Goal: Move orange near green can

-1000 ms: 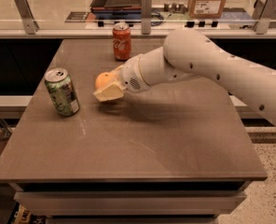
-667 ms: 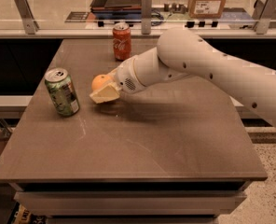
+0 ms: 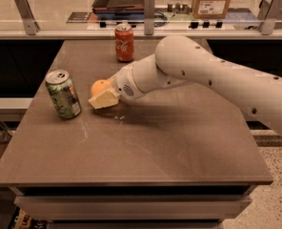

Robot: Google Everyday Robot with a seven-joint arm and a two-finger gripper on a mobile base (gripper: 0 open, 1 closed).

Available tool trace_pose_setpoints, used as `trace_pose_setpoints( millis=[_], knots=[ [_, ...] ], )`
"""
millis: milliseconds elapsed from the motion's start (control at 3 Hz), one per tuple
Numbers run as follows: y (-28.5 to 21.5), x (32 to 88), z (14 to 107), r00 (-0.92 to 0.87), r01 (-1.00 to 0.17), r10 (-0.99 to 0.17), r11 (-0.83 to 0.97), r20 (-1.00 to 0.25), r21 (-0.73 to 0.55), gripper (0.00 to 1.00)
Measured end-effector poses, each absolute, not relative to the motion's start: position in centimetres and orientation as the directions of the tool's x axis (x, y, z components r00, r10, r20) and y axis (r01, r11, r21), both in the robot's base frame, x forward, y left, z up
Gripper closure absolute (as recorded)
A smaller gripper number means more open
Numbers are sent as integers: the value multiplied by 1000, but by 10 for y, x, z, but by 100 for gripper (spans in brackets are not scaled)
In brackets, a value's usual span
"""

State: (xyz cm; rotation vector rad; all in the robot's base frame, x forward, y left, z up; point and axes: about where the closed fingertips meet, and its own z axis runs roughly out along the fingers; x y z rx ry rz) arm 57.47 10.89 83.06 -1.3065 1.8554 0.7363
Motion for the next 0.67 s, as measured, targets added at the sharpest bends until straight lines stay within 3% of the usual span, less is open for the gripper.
trace_pose_setpoints(
  millis=[667],
  knots=[
    [112,573,830,-206,-950,-526,311,-825,39,38]
  ],
)
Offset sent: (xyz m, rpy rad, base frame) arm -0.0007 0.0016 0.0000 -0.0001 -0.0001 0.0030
